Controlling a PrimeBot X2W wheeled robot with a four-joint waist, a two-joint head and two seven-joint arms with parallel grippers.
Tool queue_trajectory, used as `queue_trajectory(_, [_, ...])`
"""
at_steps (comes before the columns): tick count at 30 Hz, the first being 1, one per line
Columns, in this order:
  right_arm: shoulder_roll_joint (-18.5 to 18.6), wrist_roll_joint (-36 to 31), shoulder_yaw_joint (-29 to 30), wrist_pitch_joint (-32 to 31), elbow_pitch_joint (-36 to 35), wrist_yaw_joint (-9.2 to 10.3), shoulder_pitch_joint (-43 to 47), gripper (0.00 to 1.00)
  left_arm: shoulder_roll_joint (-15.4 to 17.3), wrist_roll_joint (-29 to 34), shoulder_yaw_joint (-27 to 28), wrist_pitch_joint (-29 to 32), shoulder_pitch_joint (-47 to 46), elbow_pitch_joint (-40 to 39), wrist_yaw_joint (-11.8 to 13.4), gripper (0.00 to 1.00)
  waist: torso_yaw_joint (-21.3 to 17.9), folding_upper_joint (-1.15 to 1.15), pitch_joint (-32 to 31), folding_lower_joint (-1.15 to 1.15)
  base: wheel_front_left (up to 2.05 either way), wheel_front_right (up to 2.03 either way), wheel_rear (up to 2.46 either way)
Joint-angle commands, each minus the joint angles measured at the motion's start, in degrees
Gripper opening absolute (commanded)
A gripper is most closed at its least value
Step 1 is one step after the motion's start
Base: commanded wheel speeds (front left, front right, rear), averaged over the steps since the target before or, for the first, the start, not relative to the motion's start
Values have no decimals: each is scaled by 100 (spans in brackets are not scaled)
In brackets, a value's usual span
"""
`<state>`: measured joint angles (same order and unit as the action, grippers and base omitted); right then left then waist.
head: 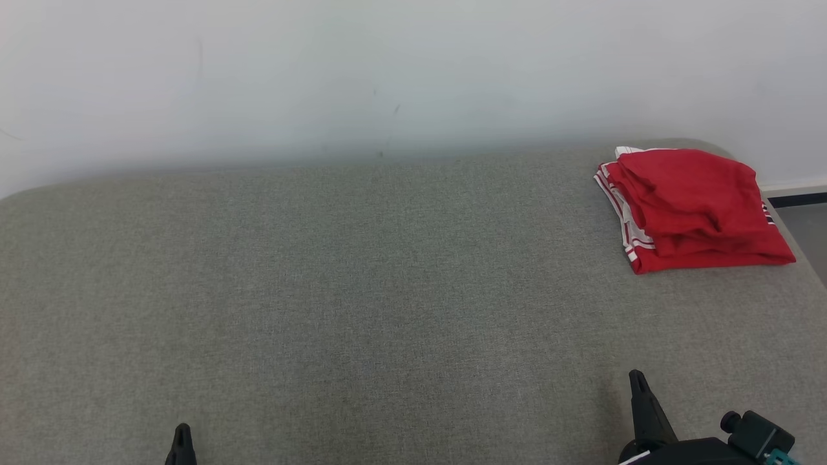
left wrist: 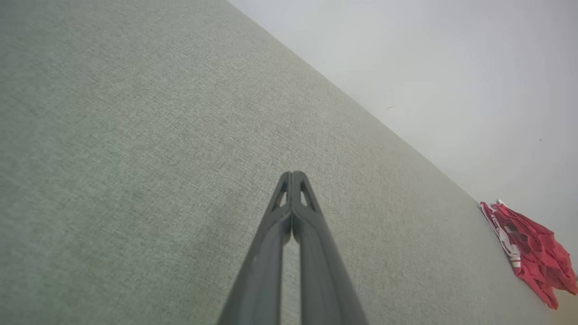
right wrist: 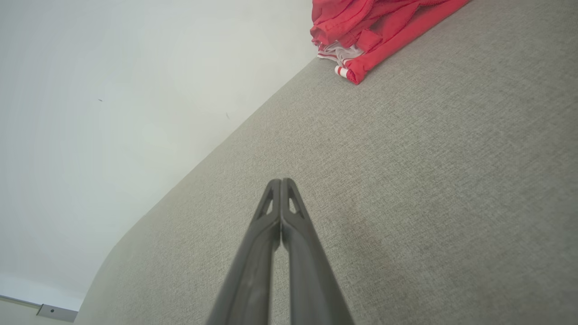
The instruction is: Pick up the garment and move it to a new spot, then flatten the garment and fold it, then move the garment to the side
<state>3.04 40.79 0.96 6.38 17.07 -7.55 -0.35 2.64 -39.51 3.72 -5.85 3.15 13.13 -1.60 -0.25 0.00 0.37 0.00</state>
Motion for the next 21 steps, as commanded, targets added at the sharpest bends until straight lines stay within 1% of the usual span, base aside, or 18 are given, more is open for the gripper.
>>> queue_trajectory(1, [18,221,33,-45,-97,3,-152,0,20,-218,26,42,-154,-54,-48,0,1,0,0,0,0,0,0])
queue_trajectory(21, [20,1792,190,-438,-168,5,-297,0,25,-1820,114,427,-415,-11,-221,0,6,0,-5,0,0,0,0])
